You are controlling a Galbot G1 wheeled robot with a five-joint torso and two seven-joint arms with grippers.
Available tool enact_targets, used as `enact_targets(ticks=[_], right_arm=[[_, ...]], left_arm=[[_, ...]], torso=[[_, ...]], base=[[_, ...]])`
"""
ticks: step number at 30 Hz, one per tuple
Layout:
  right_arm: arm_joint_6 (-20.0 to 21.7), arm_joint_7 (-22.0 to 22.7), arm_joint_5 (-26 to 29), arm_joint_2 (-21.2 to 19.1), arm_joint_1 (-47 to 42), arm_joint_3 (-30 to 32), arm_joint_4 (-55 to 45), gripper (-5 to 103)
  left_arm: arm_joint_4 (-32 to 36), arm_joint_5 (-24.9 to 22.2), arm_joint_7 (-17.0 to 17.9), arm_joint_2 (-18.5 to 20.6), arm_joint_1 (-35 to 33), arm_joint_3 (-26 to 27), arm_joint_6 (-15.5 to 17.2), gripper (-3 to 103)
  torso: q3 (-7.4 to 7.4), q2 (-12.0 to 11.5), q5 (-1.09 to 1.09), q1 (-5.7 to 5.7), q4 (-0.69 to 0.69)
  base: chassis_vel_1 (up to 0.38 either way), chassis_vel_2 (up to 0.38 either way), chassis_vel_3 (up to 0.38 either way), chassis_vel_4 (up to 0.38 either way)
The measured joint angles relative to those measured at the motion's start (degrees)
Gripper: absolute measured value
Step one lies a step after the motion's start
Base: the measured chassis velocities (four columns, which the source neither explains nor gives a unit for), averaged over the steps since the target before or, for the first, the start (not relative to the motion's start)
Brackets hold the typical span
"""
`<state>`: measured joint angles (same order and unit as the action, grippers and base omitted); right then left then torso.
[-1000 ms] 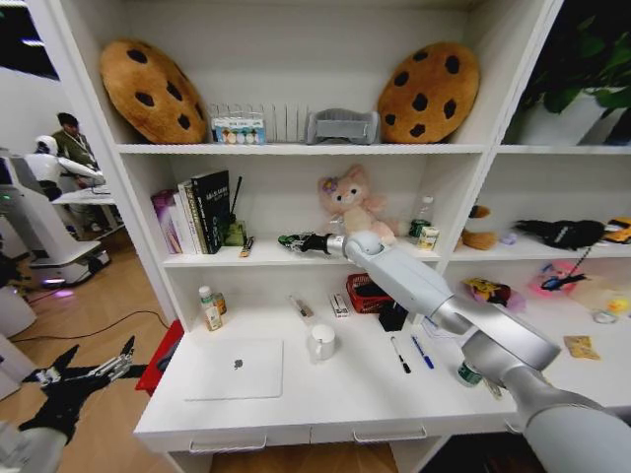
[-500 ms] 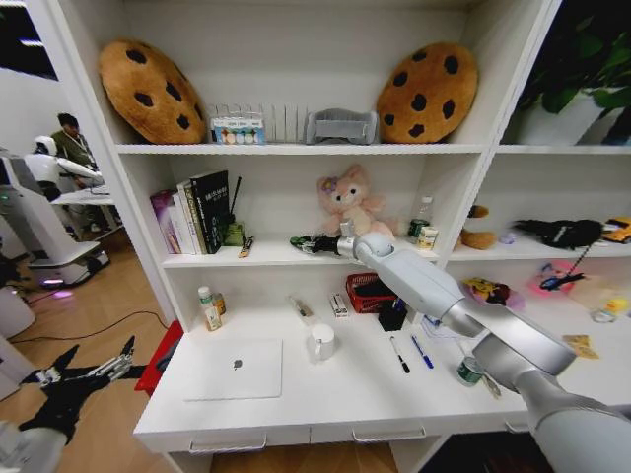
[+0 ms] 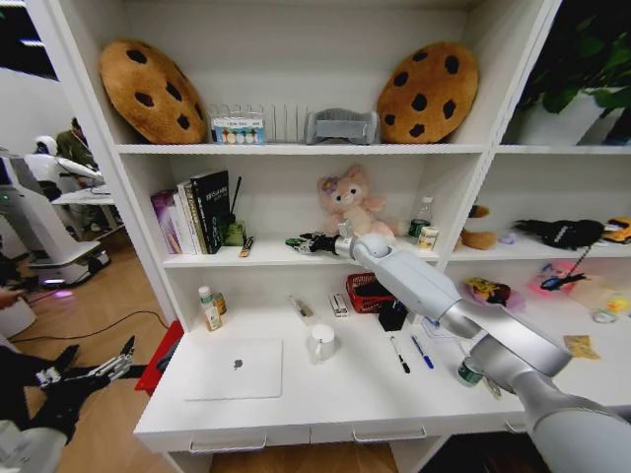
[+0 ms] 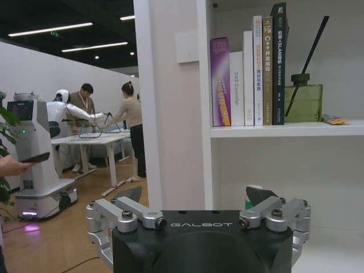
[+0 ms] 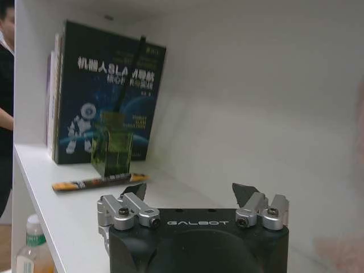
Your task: Organize the objects on the table.
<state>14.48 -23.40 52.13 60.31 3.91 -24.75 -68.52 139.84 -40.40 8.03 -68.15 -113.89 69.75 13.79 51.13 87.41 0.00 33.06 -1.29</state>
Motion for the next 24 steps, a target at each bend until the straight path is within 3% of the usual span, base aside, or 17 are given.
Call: enact_targets(ticks=[4, 6, 7, 8, 10, 11, 14, 15, 16, 18, 19, 20, 24], right_arm=[[0.9, 5.4, 2.5, -4.5, -1.0, 2.3, -8.8, 97], [1.1, 8.0, 2.3, -5.8, -1.7, 3.2, -11.2, 99], [1.1, 9.0, 1.7, -6.1, -1.9, 3.5, -11.8, 99], [0.0, 15.0, -2.8, -7.8, -3.6, 4.6, -14.6, 100], [-0.5, 16.6, -4.1, -8.4, -4.3, 5.0, -15.5, 100], [-1.0, 20.9, -6.4, -10.6, -6.8, 7.1, -19.3, 100], [-0.8, 23.4, -6.9, -12.4, -9.0, 8.9, -22.5, 100], [-0.5, 26.4, -6.8, -16.0, -13.4, 12.2, -27.8, 100], [-0.5, 26.4, -6.8, -16.0, -13.4, 12.2, -27.8, 100], [-0.8, 30.3, -6.3, -21.9, -21.4, 17.5, -35.0, 100], [-0.8, 30.3, -6.3, -21.9, -21.4, 17.5, -35.0, 100], [-1.6, 33.1, -6.3, -26.3, -33.1, 26.2, -40.8, 100], [-1.7, 36.4, -7.0, -28.5, -48.4, 38.4, -47.3, 100]], left_arm=[[0.0, 0.0, 0.0, 0.0, 0.0, 0.0, 0.0, 100], [0.0, 0.0, 0.0, 0.0, 0.0, 0.0, 0.0, 100], [0.0, 0.0, 0.0, 0.0, 0.0, 0.0, 0.0, 100], [0.0, 0.0, 0.0, 0.0, 0.0, 0.0, 0.0, 100], [0.0, 0.0, 0.0, 0.0, 0.0, 0.0, 0.0, 100], [0.0, 0.0, 0.0, 0.0, 0.0, 0.0, 0.0, 100], [0.0, 0.0, -0.1, 0.0, 0.0, 0.0, 0.0, 100], [0.0, 0.0, 0.0, 0.0, 0.0, 0.0, 0.0, 100], [0.0, 0.0, 0.0, 0.0, 0.0, 0.0, 0.0, 100], [0.0, 0.0, 0.0, 0.0, 0.0, 0.0, 0.0, 100], [0.0, 0.0, 0.0, 0.0, 0.0, 0.0, 0.0, 100], [0.0, 0.0, 0.0, 0.0, 0.0, 0.0, 0.0, 100], [0.0, 0.0, 0.0, 0.0, 0.0, 0.0, 0.0, 100]], torso=[[-0.01, 0.0, 0.00, -0.01, -0.02], [-0.01, 0.0, 0.00, -0.01, -0.02], [-0.01, 0.0, 0.00, -0.01, -0.02], [-0.01, 0.0, 0.00, -0.01, -0.02], [-0.01, 0.0, 0.00, -0.01, 0.00], [0.00, 0.0, 0.02, 0.00, 0.00], [-0.01, 0.0, 0.02, 0.00, -0.02], [-0.01, 0.0, 0.00, 0.00, 0.01], [-0.01, 0.0, 0.00, 0.00, 0.01], [-0.01, 0.0, 0.00, 0.00, 0.00], [-0.01, 0.0, 0.00, 0.00, 0.00], [-0.01, 0.0, 0.04, -0.01, -0.02], [-0.01, 0.0, -0.01, -0.01, -0.05]], base=[[0.000, 0.000, 0.000, 0.000], [0.000, 0.000, 0.000, 0.000], [0.000, 0.000, 0.000, 0.000], [0.000, 0.000, 0.000, 0.000], [0.000, 0.000, 0.000, 0.000], [0.000, 0.000, 0.000, 0.000], [0.000, 0.000, 0.000, 0.000], [0.000, 0.000, 0.000, 0.000], [0.000, 0.000, 0.000, 0.000], [0.000, 0.000, 0.000, 0.000], [0.000, 0.000, 0.000, 0.000], [0.000, 0.000, 0.000, 0.000], [0.000, 0.000, 0.000, 0.000]])
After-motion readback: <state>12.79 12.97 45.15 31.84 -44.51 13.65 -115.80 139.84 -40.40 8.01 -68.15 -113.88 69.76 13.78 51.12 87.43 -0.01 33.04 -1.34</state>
